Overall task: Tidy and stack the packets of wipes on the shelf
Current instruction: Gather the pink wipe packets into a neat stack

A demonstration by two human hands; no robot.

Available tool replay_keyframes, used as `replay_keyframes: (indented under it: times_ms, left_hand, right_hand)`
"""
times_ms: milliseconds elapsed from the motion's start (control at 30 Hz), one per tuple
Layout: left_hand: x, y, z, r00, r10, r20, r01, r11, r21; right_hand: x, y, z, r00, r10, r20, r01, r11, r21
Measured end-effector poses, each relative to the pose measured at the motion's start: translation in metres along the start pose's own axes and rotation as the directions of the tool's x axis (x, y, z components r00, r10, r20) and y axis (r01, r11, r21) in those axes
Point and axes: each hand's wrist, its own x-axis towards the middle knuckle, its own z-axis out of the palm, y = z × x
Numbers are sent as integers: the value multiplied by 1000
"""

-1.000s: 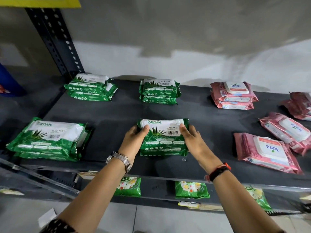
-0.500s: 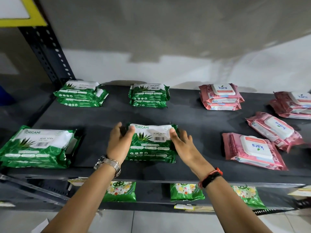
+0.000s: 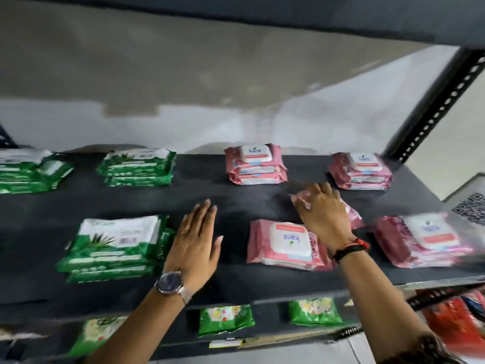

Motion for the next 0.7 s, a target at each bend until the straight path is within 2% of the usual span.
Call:
replay_keyframes:
  times_ms: [133, 200, 267, 433, 500, 567, 700]
  left_hand:
    - [-6, 4, 29, 976, -103, 193, 82, 990, 112]
    - [-10, 6, 39, 961, -137, 241, 101, 983, 157]
    - [-13, 6, 42, 956, -149, 254, 111, 981, 158]
    - [-14, 8, 46, 964, -165, 209, 140, 982, 128]
    - [-14, 8, 46, 962, -178, 207, 154, 980, 125]
    - [-14, 8, 45, 959, -183, 215, 165, 981, 100]
    - [-15, 7, 47, 966, -175, 193, 164, 984, 71]
  right_hand:
    - [19, 44, -4, 988, 59, 141, -47, 995, -89]
    - [23, 58, -4, 974, 80, 213, -61, 994, -95]
    - [25, 64, -2, 966, 90, 244, -67, 993, -102]
    - [27, 70, -6, 985, 30, 173, -12, 995, -103]
    - [25, 68, -15, 989, -56, 134, 69, 993, -95]
    - [21, 61, -26, 971, -213, 109, 219, 975, -46]
    - [3, 38, -40, 839, -503, 205, 488, 864, 124]
